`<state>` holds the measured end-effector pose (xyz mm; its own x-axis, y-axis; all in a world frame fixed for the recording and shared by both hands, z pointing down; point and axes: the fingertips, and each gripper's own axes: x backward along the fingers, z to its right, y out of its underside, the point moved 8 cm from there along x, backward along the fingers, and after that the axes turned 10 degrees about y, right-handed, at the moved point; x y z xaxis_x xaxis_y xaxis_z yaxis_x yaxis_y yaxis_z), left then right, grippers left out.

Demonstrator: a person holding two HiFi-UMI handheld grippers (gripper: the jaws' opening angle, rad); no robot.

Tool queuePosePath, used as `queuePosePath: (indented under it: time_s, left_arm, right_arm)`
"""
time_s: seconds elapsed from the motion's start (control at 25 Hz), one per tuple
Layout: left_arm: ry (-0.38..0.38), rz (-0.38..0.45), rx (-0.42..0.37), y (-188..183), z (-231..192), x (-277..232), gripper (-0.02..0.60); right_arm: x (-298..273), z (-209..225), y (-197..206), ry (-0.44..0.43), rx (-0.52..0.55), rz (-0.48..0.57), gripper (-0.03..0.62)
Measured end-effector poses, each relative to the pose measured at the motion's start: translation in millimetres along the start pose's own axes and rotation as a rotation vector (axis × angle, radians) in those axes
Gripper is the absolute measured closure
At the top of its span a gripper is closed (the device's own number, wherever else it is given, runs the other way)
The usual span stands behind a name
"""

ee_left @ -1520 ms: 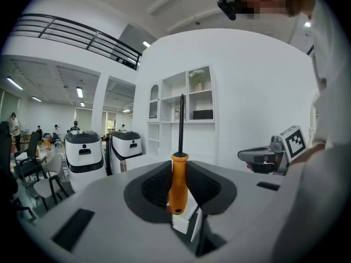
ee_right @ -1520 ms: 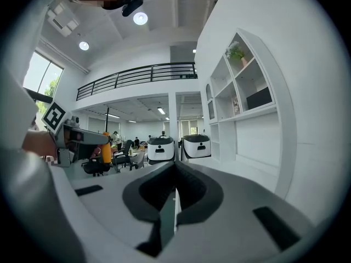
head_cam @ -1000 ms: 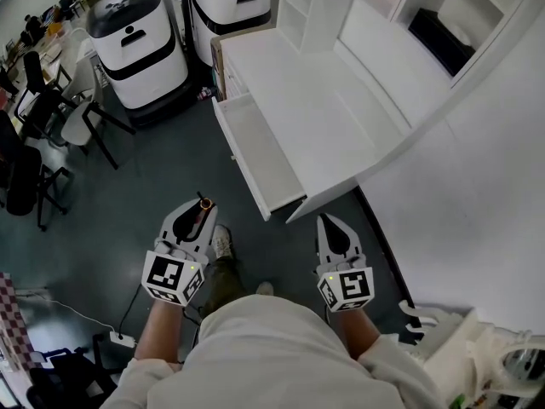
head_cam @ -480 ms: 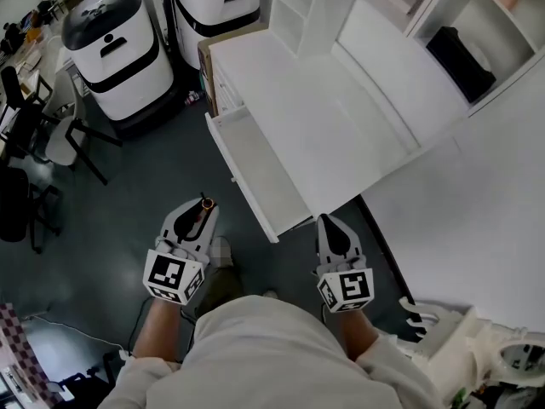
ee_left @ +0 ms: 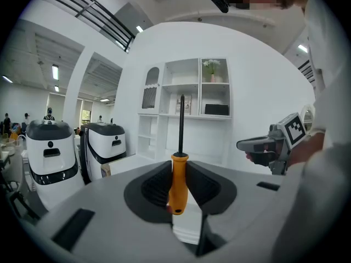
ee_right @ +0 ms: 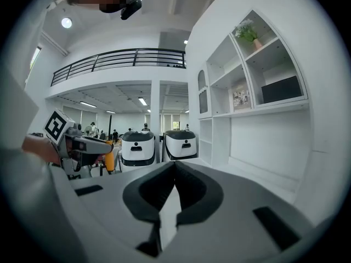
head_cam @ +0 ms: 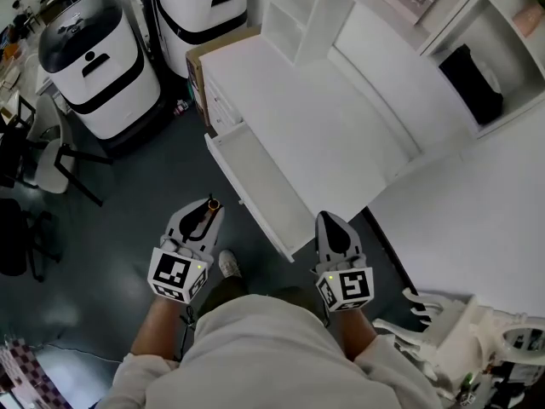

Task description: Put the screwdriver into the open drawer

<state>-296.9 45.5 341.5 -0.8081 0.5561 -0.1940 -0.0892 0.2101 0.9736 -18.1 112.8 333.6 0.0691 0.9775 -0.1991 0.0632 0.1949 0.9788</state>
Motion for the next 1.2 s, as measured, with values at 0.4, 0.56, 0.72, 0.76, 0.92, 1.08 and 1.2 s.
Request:
queuePosePath:
  time_s: [0.4, 0.56, 0.72, 0.76, 0.92, 1.08, 1.2]
  left_arm:
    - [0.041, -0.029, -0.004, 1.5, -48.5, -43.0, 0.502]
    - [0.013, -0.042, -0.026, 1.1, -57.9, -62.4, 0.502]
    - [-0.034, -0.078, -0.041, 3.9, -61.0, -77.8, 0.502]
    - [-0.044, -0.09, -0.055, 3.6, -62.6, -82.4, 0.502]
    - [-0.061, -0.142, -0.13, 3.0, -69.1, -101.3, 0.502]
    - [-0.05, -0.2, -0.209, 2.5, -71.9, -122.7, 0.502]
    - [-0.02, -0.255, -0.274, 7.7, -75.2, -140.4, 0.502]
  right_arm:
    - [-35.1, 11.4, 1.3, 0.055, -0.028, -0.019, 0.591]
    - [-52.9, 25.5, 7.6, 0.02, -0.031, -0.028, 0.591]
    - [-67.2, 43.3, 7.3, -0.028, -0.028, -0.029, 0.591]
    - [-71.3, 48.2, 5.9, -0.035, -0.029, -0.028, 0.591]
    - [-84.9, 62.9, 9.0, -0.05, -0.034, -0.036, 0.591]
    - [-92.2, 74.4, 15.1, -0.052, -0.047, -0.051, 0.591]
    - [-95.7, 82.8, 19.8, -0.038, -0.061, -0.059, 0.591]
